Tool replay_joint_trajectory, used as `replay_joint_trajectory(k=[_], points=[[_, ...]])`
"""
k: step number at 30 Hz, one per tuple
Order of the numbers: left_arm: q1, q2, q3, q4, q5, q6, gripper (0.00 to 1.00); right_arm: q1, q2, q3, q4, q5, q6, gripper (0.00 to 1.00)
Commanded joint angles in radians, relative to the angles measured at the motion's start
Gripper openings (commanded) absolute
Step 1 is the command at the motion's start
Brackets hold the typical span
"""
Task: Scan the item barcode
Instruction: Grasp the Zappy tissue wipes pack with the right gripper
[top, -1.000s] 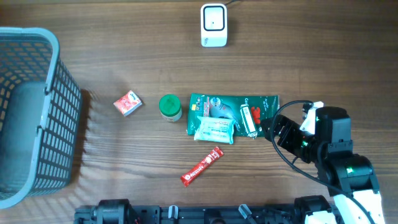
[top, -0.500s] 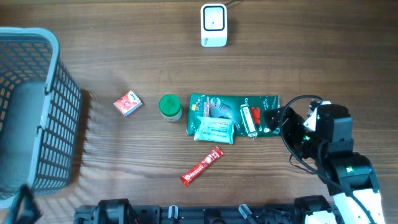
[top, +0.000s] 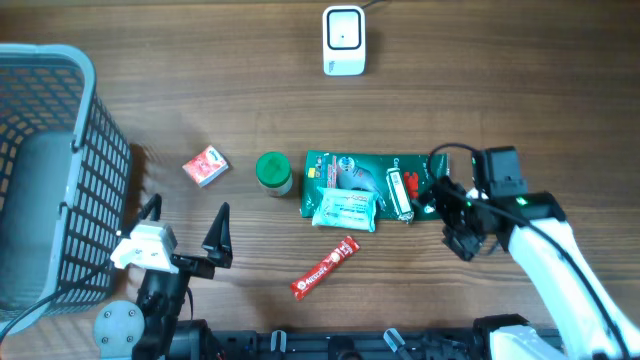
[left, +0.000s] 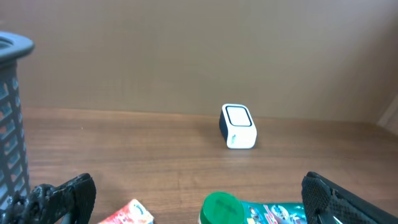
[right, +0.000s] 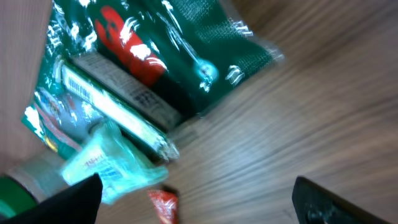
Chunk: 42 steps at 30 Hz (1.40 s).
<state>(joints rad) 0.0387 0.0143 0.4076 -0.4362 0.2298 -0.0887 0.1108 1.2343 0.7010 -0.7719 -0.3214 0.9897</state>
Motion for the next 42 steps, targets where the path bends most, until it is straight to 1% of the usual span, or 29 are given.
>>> replay_joint_trajectory(k=[1, 5, 7, 11, 13, 16, 17, 19, 22, 23, 24, 26, 27, 29, 30, 33, 34, 35, 36, 38, 39, 40, 41, 42], points=[[0.005, -0.008, -0.011, -0.037, 0.016, 0.002, 1.00, 0.004, 0.107, -0.023, 0.083, -0.016, 0.117, 0.97], [0.005, -0.008, -0.012, -0.151, 0.013, 0.003, 1.00, 0.011, 0.183, -0.023, 0.146, -0.020, 0.138, 0.97], [0.005, -0.008, -0.035, -0.166, 0.011, 0.006, 1.00, 0.045, 0.187, -0.023, 0.171, -0.020, 0.135, 0.95], [0.005, -0.008, -0.058, -0.200, 0.012, 0.005, 1.00, 0.139, 0.158, -0.021, 0.175, -0.020, 0.081, 0.94], [0.005, -0.008, -0.058, -0.239, 0.012, 0.005, 1.00, 0.178, 0.102, -0.020, 0.177, -0.007, 0.027, 0.94], [0.005, -0.008, -0.058, -0.243, 0.012, 0.005, 1.00, 0.239, 0.004, -0.019, 0.181, 0.061, -0.078, 0.95], [0.005, -0.008, -0.058, -0.243, 0.012, 0.005, 1.00, 0.262, -0.024, -0.019, 0.185, 0.079, -0.115, 0.99], [0.005, -0.008, -0.058, -0.243, 0.012, 0.005, 1.00, 0.343, -0.053, -0.020, 0.242, 0.122, -0.246, 1.00], [0.005, -0.008, -0.058, -0.243, 0.012, 0.005, 1.00, 0.435, -0.008, -0.020, 0.303, 0.325, -0.266, 1.00], [0.005, -0.008, -0.058, -0.243, 0.012, 0.005, 1.00, 0.455, 0.022, -0.020, 0.323, 0.372, -0.265, 0.99], [0.005, -0.008, -0.058, -0.243, 0.012, 0.005, 1.00, 0.463, 0.054, -0.020, 0.348, 0.377, -0.269, 0.99], [0.005, -0.008, -0.058, -0.243, 0.012, 0.005, 1.00, 0.466, 0.133, -0.020, 0.416, 0.336, -0.294, 0.98], [0.005, -0.008, -0.058, -0.243, 0.012, 0.005, 1.00, 0.466, 0.205, -0.020, 0.459, 0.289, -0.310, 0.95], [0.005, -0.008, -0.058, -0.243, 0.012, 0.005, 1.00, 0.466, 0.286, -0.020, 0.505, 0.219, -0.328, 0.94], [0.005, -0.008, -0.058, -0.243, 0.012, 0.005, 1.00, 0.465, 0.320, -0.014, 0.534, 0.172, -0.369, 0.93], [0.005, -0.008, -0.058, -0.243, 0.012, 0.005, 1.00, 0.464, 0.326, -0.006, 0.536, 0.156, -0.393, 0.92], [0.005, -0.008, -0.058, -0.243, 0.012, 0.005, 1.00, 0.464, 0.326, -0.006, 0.535, 0.156, -0.393, 0.85], [0.005, -0.008, -0.058, -0.243, 0.012, 0.005, 1.00, 0.464, 0.326, -0.006, 0.532, 0.155, -0.393, 0.75], [0.005, -0.008, -0.058, -0.243, 0.012, 0.005, 1.00, 0.464, 0.326, -0.006, 0.528, 0.153, -0.393, 0.66], [0.005, -0.008, -0.058, -0.243, 0.012, 0.005, 1.00, 0.464, 0.326, -0.005, 0.526, 0.097, -0.414, 0.36], [0.005, -0.008, -0.058, -0.243, 0.012, 0.005, 1.00, 0.464, 0.326, -0.005, 0.525, 0.080, -0.414, 0.27], [0.005, -0.008, -0.058, -0.243, 0.012, 0.005, 1.00, 0.464, 0.326, -0.005, 0.525, 0.080, -0.414, 0.23], [0.005, -0.008, -0.058, -0.243, 0.012, 0.005, 1.00, 0.464, 0.326, -0.005, 0.525, 0.079, -0.414, 0.21], [0.005, -0.008, -0.058, -0.243, 0.012, 0.005, 1.00, 0.464, 0.327, -0.005, 0.524, 0.079, -0.414, 0.37]])
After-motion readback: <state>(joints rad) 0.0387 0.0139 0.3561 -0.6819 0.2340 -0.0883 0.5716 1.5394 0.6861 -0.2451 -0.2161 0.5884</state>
